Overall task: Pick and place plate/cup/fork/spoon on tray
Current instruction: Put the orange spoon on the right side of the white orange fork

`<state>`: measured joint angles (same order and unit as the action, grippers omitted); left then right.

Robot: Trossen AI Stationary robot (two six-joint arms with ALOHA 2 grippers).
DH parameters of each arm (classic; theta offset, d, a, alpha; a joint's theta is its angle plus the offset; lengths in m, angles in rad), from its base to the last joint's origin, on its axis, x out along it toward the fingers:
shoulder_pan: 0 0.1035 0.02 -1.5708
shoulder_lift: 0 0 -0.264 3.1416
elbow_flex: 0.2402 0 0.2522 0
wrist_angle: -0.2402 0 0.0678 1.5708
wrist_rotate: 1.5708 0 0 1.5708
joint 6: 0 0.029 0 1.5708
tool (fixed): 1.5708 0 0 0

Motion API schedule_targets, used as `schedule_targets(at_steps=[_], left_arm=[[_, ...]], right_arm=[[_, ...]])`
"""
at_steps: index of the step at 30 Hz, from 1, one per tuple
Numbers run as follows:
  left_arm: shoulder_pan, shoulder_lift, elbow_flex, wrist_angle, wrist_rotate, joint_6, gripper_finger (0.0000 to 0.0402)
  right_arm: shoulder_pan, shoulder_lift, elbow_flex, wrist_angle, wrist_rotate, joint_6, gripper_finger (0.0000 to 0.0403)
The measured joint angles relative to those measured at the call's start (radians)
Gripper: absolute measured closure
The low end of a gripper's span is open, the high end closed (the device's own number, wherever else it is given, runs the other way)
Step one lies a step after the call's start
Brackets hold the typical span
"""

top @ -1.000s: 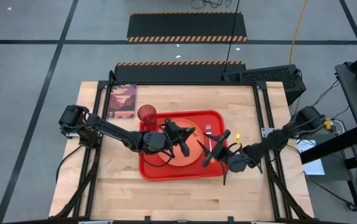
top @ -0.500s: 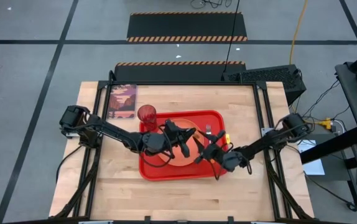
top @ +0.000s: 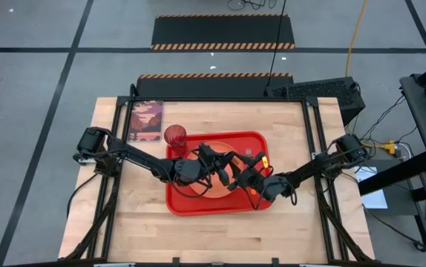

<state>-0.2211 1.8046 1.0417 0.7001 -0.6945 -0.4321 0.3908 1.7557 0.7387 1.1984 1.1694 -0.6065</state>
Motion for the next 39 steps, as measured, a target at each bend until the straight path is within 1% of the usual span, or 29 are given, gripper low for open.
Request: schedule_targets(at_steps=[8,11,13,18,23,26,30,33,36,39], left_arm=[[0.001,0.001,0.000,-0.001,-0.014,0.004,0.0397],[0.000,0.001,0.000,0.002,-0.016,0.009,0.0390],[0.000,0.001,0.000,0.001,-0.017,0.008,0.0389],[-0.001,0.001,0.000,0.000,-0.014,0.009,0.0395],[-0.002,0.001,-0.001,-0.003,-0.001,0.011,0.0382],[-0.004,0.001,-0.001,0.002,0.004,0.019,0.0394],[-0.005,0.001,-0.001,0.006,0.011,0.030,0.0393],[-0.007,0.001,-0.001,0.011,0.018,0.028,0.0396],[-0.009,0.001,-0.001,0.010,0.017,0.028,0.0395],[-0.008,0.001,-0.001,0.010,0.017,0.027,0.0397]], right_arm=[[0.002,0.000,0.000,-0.022,0.006,0.007,0.0339],[0.002,0.000,0.000,-0.015,0.008,0.017,0.0356],[0.002,0.000,0.000,-0.017,0.010,0.017,0.0360],[0.002,0.000,0.000,-0.017,0.010,0.016,0.0361],[0.009,0.000,0.000,-0.015,0.016,0.011,0.0360],[0.010,0.000,0.000,-0.022,0.021,0.005,0.0341],[0.010,0.000,0.000,-0.047,0.027,0.001,0.0305],[0.010,0.000,0.000,-0.062,0.031,-0.004,0.0287],[0.010,0.000,0.000,-0.066,0.030,-0.003,0.0286],[0.010,0.000,0.000,-0.068,0.029,0.008,0.0303]])
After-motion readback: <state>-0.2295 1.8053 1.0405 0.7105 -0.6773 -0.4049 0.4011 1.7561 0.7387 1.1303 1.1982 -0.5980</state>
